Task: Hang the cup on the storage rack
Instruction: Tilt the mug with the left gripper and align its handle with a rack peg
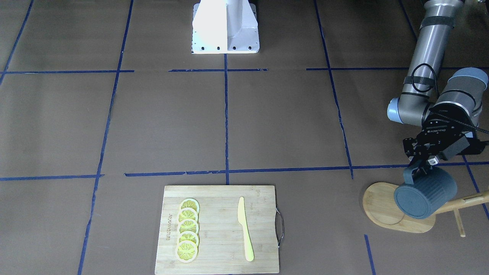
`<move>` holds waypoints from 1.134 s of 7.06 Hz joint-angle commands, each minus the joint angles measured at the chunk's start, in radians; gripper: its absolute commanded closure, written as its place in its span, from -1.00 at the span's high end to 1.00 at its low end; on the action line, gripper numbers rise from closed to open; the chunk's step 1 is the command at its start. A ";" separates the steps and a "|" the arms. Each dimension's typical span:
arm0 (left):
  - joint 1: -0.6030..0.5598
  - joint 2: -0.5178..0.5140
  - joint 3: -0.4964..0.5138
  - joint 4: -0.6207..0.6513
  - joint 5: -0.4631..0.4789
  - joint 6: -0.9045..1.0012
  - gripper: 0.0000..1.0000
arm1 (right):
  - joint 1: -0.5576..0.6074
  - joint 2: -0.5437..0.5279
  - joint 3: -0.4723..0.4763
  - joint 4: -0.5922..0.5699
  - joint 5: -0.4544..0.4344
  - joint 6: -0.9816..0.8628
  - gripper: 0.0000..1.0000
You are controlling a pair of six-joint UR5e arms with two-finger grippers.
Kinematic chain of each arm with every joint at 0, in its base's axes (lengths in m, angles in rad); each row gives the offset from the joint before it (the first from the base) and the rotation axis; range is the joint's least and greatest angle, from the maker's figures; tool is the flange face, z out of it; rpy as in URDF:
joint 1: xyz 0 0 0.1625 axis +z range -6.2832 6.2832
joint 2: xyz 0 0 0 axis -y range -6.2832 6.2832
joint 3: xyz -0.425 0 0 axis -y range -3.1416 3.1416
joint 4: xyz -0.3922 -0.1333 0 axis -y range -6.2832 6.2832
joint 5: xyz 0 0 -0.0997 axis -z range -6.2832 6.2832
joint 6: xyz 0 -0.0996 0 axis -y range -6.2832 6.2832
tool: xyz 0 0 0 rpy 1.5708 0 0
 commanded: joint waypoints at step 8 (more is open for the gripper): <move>0.002 -0.037 0.061 0.003 0.078 0.003 -1.00 | 0.002 -0.005 0.000 0.000 0.000 0.000 0.99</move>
